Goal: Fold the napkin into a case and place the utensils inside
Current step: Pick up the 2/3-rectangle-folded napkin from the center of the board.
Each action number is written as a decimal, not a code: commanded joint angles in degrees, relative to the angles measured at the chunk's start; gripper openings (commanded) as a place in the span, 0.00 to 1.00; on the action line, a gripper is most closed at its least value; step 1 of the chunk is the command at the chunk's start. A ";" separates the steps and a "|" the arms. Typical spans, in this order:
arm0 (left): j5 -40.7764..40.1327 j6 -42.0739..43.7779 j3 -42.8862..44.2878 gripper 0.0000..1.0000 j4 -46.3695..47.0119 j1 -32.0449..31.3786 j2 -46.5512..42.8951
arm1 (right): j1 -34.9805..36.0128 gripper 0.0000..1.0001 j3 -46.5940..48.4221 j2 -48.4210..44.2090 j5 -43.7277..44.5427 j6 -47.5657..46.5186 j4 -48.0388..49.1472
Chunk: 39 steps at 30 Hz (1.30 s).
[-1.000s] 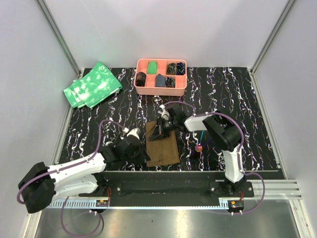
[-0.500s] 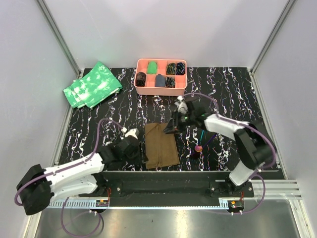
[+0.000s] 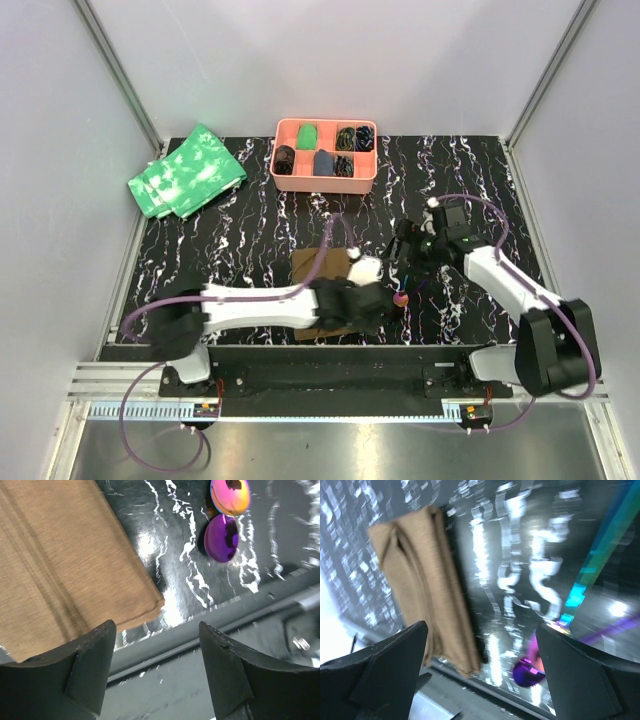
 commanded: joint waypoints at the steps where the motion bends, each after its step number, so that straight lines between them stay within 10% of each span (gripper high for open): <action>1: -11.46 -4.94 13.37 0.68 -15.70 -3.08 12.20 | -2.34 1.00 1.28 -8.53 11.59 -3.73 -8.64; 22: -15.96 -7.67 19.38 0.46 -19.86 -4.67 25.31 | -4.63 1.00 -2.06 -8.47 1.42 -4.70 -5.32; 31: -12.28 -6.27 9.80 0.06 -15.38 -4.14 13.30 | -3.41 0.94 -2.15 -4.34 -7.11 -4.08 0.75; 39: -1.91 -3.63 -1.36 0.03 -5.27 -1.33 0.18 | 6.44 0.97 1.55 7.34 -14.05 1.00 10.84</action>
